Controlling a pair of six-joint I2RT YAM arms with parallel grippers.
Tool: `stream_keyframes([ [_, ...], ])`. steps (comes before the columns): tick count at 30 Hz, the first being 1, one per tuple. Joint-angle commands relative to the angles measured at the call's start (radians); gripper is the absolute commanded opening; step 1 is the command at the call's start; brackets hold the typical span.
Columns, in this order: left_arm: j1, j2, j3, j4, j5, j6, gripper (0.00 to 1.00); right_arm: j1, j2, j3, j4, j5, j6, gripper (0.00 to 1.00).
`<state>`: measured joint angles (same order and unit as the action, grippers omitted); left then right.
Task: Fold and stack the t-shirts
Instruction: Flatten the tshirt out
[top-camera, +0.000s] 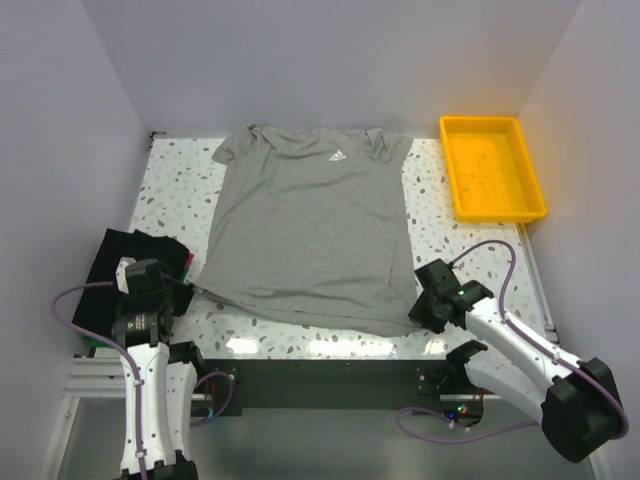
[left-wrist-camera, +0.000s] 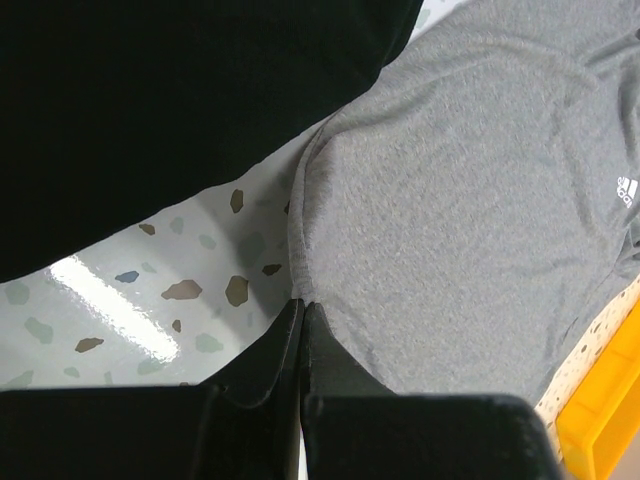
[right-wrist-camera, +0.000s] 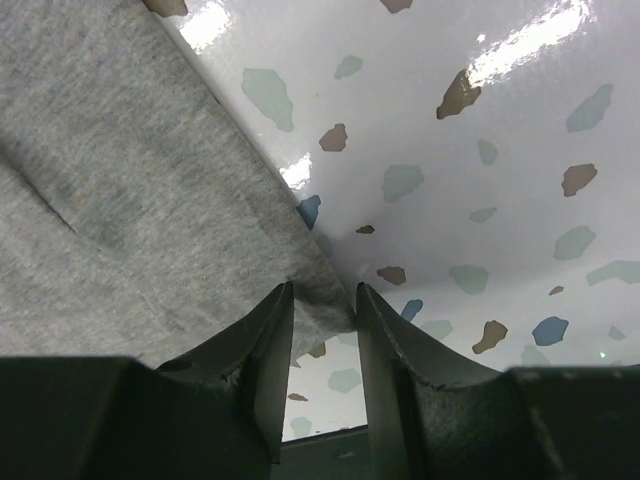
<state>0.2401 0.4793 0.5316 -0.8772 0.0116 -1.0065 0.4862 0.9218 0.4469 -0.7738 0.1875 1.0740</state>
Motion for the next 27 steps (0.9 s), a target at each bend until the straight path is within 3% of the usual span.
stream_keyframes([
  [1, 0.008, 0.005, 0.008, 0.05, -0.002, 0.022, 0.01, -0.003, -0.005, -0.001, 0.025, 0.001, 0.023, 0.35],
  [5, 0.007, 0.002, 0.016, 0.049, -0.009, 0.025, 0.01, -0.003, -0.011, 0.05, -0.013, 0.012, 0.0, 0.22],
  [8, 0.007, -0.001, 0.019, 0.052, -0.009, 0.029, 0.0, -0.008, -0.032, 0.099, -0.053, 0.021, -0.022, 0.01],
  [14, 0.007, -0.004, 0.011, 0.055, -0.009, 0.042, 0.0, -0.08, -0.067, 0.217, -0.154, 0.038, -0.12, 0.0],
  [21, 0.007, -0.013, -0.013, 0.067, 0.033, 0.062, 0.0, -0.29, -0.113, 0.283, -0.22, -0.023, -0.261, 0.0],
  [27, 0.007, -0.027, -0.019, 0.063, 0.073, 0.071, 0.03, -0.337, -0.11, 0.323, -0.265, -0.019, -0.296, 0.0],
])
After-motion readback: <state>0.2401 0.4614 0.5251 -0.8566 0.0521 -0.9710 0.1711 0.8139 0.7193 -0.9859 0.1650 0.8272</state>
